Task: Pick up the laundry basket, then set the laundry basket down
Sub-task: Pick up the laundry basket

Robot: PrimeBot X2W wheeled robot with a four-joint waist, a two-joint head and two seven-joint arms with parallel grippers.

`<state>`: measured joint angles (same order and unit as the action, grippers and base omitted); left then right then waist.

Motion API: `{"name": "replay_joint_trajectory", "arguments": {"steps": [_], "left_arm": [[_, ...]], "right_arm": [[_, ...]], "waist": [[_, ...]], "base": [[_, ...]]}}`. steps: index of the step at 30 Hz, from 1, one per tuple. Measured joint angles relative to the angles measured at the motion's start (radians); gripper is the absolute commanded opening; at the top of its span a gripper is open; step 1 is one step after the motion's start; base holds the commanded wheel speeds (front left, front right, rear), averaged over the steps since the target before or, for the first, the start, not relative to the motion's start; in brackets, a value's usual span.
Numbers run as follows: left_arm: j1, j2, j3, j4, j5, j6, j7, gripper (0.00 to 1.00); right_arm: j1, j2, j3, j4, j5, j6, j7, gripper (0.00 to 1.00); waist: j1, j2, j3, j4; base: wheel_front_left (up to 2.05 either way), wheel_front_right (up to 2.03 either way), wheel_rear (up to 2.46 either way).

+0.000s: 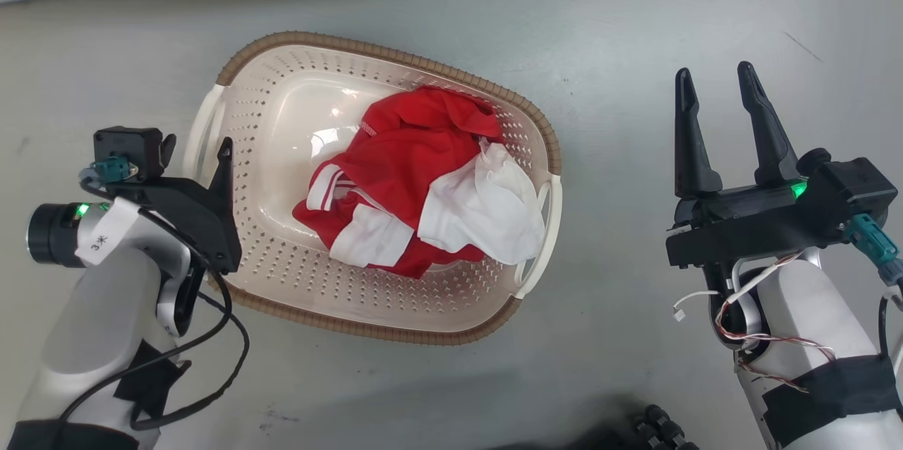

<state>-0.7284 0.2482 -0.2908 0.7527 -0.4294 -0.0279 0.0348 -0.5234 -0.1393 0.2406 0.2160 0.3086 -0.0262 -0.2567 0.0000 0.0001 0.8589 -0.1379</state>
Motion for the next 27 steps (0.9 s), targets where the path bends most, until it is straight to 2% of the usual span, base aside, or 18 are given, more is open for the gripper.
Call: {"name": "replay_joint_trajectory", "arguments": {"steps": [6,7,8,9,11,13,27], "left_arm": [[-0.030,-0.004,-0.006,0.055,0.000,-0.016,0.000,1.00],[-0.035,-0.004,-0.009,0.063,0.000,-0.017,0.000,0.90],[-0.041,-0.005,-0.013,0.073,0.001,-0.017,0.000,0.56],[-0.046,-0.006,-0.016,0.078,0.003,-0.017,0.000,0.41],[-0.055,-0.007,-0.023,0.089,0.010,-0.018,0.000,0.00],[-0.064,-0.007,-0.034,0.099,0.016,-0.036,-0.002,0.00],[-0.104,-0.035,-0.052,0.178,0.026,-0.050,-0.039,0.00]], "right_arm": [[0.000,0.004,-0.010,0.010,-0.001,0.006,0.000,1.00],[-0.001,0.004,-0.010,0.011,-0.001,0.009,0.000,1.00],[-0.001,0.005,-0.010,0.012,-0.002,0.009,0.000,1.00],[-0.001,0.006,-0.011,0.012,-0.002,0.009,0.000,1.00],[-0.001,0.007,-0.015,0.013,-0.002,0.010,0.000,1.00],[-0.002,0.007,-0.017,0.015,-0.005,0.012,0.000,1.00],[-0.017,0.007,-0.032,0.027,-0.017,0.026,0.000,1.00]], "waist": [[0.0000,0.0000,0.012,-0.007],[0.0000,0.0000,0.013,-0.008],[0.0000,0.0000,0.014,-0.008],[0.0000,0.0000,0.015,-0.008],[0.0001,0.0000,0.017,-0.007],[0.0000,-0.0001,0.018,-0.005],[-0.0001,-0.0002,0.021,0.015]], "base": [[0.00,0.00,0.00],[0.00,0.00,0.00],[0.00,0.00,0.00],[0.00,0.00,0.00],[0.00,0.00,0.00],[0.00,0.00,0.00],[0.00,0.00,0.00]]}}
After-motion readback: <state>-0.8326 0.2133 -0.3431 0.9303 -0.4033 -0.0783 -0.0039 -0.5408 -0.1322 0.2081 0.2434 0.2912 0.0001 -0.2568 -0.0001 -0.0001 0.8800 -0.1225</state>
